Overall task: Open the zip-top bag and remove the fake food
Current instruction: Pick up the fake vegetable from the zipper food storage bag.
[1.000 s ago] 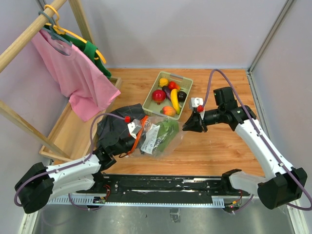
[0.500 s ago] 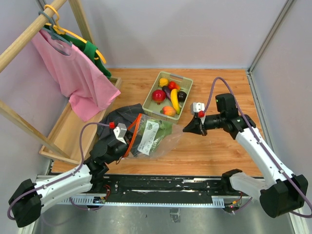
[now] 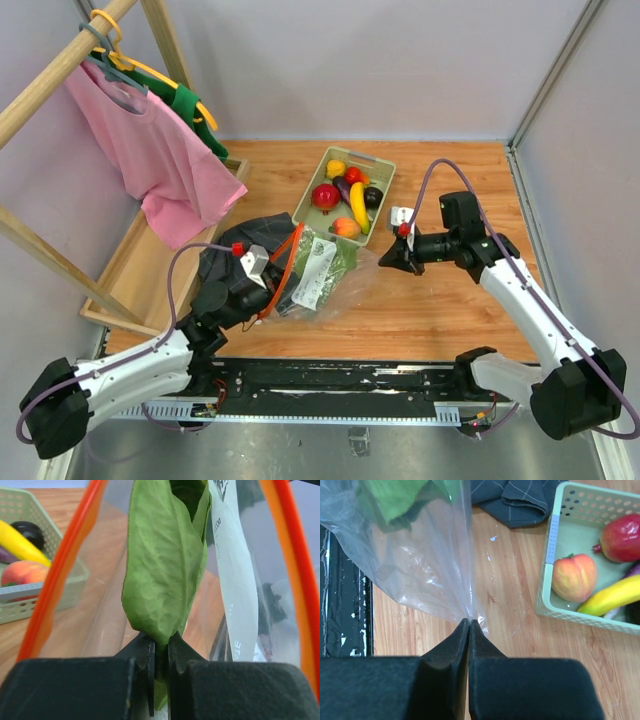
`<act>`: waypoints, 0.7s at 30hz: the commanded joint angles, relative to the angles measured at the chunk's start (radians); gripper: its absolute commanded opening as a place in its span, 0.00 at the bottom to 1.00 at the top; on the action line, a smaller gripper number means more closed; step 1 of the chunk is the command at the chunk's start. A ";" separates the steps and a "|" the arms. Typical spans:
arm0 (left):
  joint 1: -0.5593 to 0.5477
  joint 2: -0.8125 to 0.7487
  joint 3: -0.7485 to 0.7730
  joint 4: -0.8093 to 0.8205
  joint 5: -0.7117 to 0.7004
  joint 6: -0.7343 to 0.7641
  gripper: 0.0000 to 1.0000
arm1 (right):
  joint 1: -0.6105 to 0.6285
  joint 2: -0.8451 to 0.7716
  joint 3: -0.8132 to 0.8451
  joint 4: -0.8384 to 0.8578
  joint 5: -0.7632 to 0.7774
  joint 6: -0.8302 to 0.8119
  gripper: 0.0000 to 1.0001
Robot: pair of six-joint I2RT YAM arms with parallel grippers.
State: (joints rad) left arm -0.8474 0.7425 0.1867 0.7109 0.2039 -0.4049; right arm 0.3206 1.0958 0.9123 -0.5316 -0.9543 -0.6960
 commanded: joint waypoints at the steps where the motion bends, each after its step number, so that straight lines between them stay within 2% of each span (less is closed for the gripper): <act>1: 0.005 -0.101 0.001 0.019 -0.211 -0.019 0.00 | -0.048 -0.004 -0.003 0.008 0.127 0.023 0.01; 11: 0.005 -0.263 -0.109 0.046 -0.353 -0.166 0.00 | -0.050 -0.011 -0.036 0.039 0.084 0.022 0.01; 14: 0.005 -0.285 -0.131 0.095 -0.298 -0.120 0.00 | -0.050 -0.003 -0.035 0.033 0.076 0.015 0.01; 17: 0.005 -0.277 -0.106 0.058 -0.215 -0.038 0.00 | -0.050 0.013 -0.031 0.018 0.054 0.004 0.01; 21: 0.005 -0.315 -0.095 -0.001 -0.285 -0.038 0.00 | -0.051 0.032 -0.029 0.020 0.105 0.001 0.01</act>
State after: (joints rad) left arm -0.8474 0.4751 0.0589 0.6857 -0.0273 -0.4805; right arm 0.3012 1.1088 0.8909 -0.4942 -0.9077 -0.6807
